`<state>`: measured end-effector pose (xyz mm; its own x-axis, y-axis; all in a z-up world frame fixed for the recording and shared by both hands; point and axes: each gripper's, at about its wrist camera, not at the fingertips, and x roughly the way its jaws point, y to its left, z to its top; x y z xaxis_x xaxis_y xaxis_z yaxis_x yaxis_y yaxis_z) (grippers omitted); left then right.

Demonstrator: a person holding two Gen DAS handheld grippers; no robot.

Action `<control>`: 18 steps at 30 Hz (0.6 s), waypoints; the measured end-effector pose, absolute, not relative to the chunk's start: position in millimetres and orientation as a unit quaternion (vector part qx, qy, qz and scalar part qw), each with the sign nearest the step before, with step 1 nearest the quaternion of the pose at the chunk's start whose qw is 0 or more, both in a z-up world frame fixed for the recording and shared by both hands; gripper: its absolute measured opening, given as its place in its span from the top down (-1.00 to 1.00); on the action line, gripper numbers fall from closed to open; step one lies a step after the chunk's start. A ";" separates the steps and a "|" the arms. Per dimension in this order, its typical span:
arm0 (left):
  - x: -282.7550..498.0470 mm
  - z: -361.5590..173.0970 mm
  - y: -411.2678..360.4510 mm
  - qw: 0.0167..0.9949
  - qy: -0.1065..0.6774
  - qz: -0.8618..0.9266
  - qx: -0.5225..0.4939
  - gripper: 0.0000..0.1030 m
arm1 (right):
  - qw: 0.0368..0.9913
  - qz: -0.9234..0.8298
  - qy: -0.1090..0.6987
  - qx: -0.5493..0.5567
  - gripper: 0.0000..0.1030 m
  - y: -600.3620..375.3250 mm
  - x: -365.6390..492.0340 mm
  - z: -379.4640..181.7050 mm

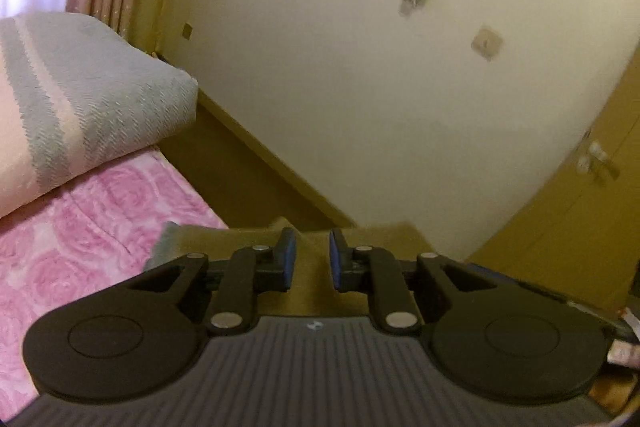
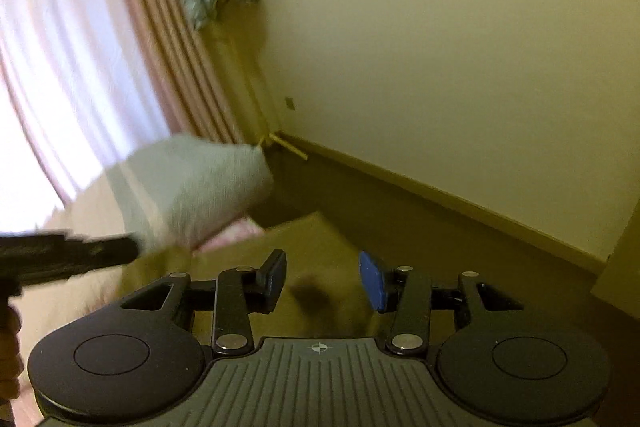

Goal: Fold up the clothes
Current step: 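Carry the lifted olive shirt with both tools toward the clothes stack, then lower the olive shirt onto the clothes stack and open both tools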

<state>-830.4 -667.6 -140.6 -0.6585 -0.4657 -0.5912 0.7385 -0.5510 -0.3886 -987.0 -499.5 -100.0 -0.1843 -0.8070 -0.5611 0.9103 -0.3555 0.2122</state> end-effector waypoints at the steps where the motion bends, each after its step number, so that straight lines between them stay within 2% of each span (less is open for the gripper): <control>1: -836.3 -149.0 -668.9 0.358 0.312 -0.851 0.222 0.79 | 0.560 -0.767 0.095 0.298 0.12 -502.4 -980.4 -107.3; 5: -839.8 -179.6 -674.4 0.373 0.294 -0.849 0.229 0.83 | 0.551 -0.774 0.116 0.290 0.12 -512.2 -972.7 -135.1; 7: -837.8 -189.9 -673.9 0.375 0.287 -0.851 0.229 0.94 | 0.546 -0.777 0.123 0.289 0.12 -516.8 -972.0 -148.8; 11: -824.3 -196.0 -674.0 0.375 0.302 -0.849 0.217 0.95 | 0.538 -0.777 0.128 0.300 0.12 -518.4 -981.5 -171.3; 18: -777.3 -163.2 -671.9 0.440 0.311 -0.825 0.169 0.96 | 0.539 -0.780 0.052 0.313 0.12 -498.7 -1008.5 -122.8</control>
